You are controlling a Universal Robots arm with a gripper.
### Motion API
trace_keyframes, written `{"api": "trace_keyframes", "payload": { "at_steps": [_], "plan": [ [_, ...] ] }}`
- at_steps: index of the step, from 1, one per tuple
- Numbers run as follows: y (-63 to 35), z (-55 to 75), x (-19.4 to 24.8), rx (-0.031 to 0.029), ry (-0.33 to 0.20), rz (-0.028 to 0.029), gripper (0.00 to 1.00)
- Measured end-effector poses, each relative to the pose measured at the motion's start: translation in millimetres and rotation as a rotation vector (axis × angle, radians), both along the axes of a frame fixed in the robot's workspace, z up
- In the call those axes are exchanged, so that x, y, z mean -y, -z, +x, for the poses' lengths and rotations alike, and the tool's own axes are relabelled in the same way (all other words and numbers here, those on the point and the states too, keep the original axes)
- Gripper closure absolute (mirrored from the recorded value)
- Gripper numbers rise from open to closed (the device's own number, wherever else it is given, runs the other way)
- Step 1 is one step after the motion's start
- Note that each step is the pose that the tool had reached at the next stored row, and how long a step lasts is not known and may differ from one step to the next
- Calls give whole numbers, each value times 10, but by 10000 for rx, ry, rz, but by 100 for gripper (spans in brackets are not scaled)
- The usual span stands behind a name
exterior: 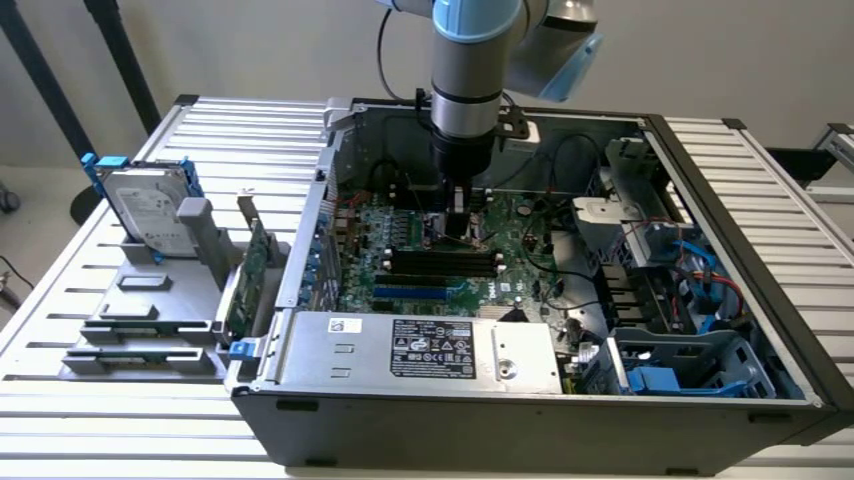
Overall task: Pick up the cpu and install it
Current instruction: 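Place the cpu into insertion slot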
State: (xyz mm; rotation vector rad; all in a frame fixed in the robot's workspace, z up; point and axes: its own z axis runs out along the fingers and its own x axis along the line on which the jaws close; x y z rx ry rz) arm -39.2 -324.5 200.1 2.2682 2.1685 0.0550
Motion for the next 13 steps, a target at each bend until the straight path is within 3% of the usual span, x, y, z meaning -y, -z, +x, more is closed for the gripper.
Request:
{"api": "trace_keyframes", "payload": {
  "at_steps": [13],
  "plan": [
    [12, -1, -22, 0, -7, -40, 45]
  ]
}}
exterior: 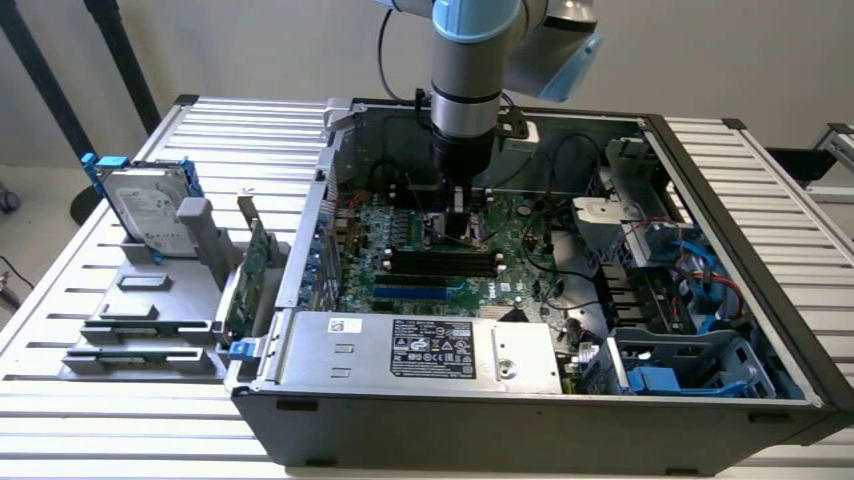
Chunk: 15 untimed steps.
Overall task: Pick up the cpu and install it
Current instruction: 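Place the cpu into insertion slot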
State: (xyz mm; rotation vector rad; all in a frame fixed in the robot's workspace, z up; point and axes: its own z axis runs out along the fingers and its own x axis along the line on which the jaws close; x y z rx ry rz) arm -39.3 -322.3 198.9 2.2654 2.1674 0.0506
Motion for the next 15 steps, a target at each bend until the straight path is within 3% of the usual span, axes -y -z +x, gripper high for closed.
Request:
{"api": "trace_keyframes", "payload": {
  "at_steps": [5, 15],
  "plan": [
    [7, -1, 0, 0, -14, -42, 45],
    [13, -5, 0, 0, -32, -49, 45]
  ]
}}
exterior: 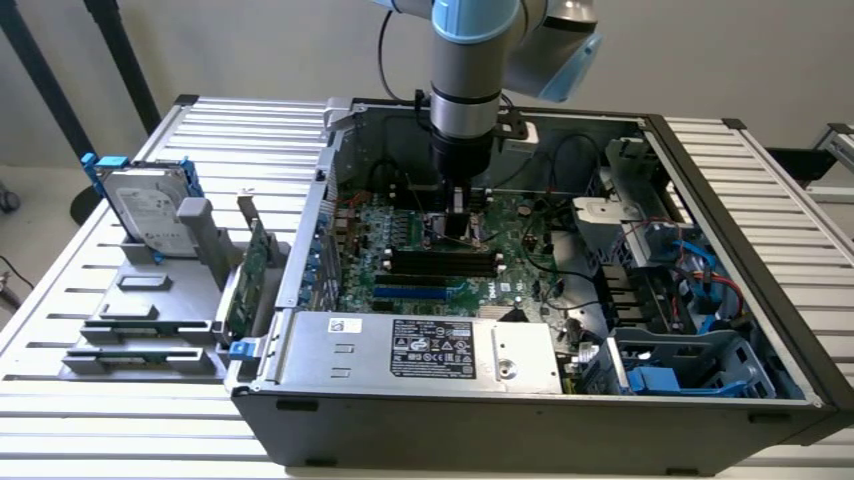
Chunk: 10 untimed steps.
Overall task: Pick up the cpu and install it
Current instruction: 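Place the cpu into insertion slot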
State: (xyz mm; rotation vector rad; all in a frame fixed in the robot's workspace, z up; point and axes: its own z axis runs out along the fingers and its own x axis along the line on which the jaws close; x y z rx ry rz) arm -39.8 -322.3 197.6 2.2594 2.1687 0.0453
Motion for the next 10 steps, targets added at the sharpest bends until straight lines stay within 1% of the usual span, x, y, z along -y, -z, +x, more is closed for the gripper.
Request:
{"api": "trace_keyframes", "payload": {
  "at_steps": [7, 9, 10],
  "plan": [
    [2, -1, 0, 0, -8, 0, 45],
    [3, -1, -1, 1, -10, 0, 44],
    [3, -1, 0, 0, -11, -1, 38]
  ]
}}
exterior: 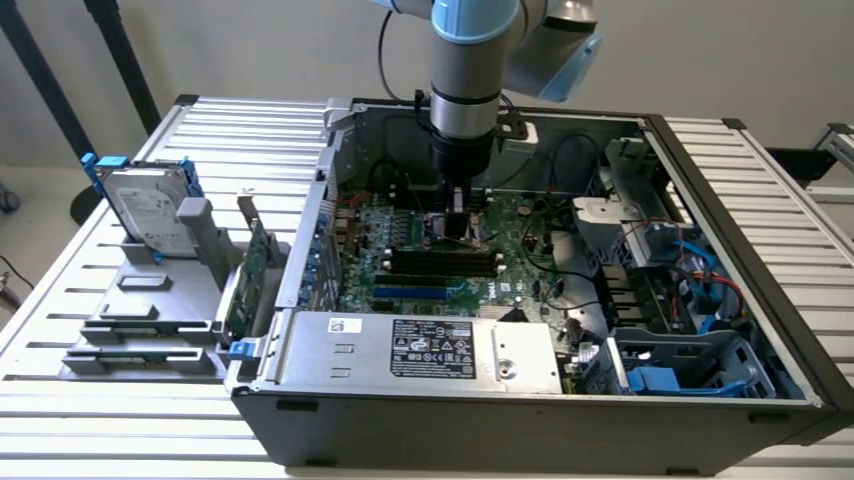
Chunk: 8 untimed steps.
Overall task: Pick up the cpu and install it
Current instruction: 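Place the cpu into insertion slot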
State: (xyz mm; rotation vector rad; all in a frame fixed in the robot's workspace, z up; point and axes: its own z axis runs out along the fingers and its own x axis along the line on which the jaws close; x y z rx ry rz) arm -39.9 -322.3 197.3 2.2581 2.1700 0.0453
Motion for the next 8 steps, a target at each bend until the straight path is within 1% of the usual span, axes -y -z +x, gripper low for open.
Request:
{"api": "trace_keyframes", "payload": {
  "at_steps": [8],
  "plan": [
    [-8, 0, 0, 0, -2, -1, 38]
  ]
}}
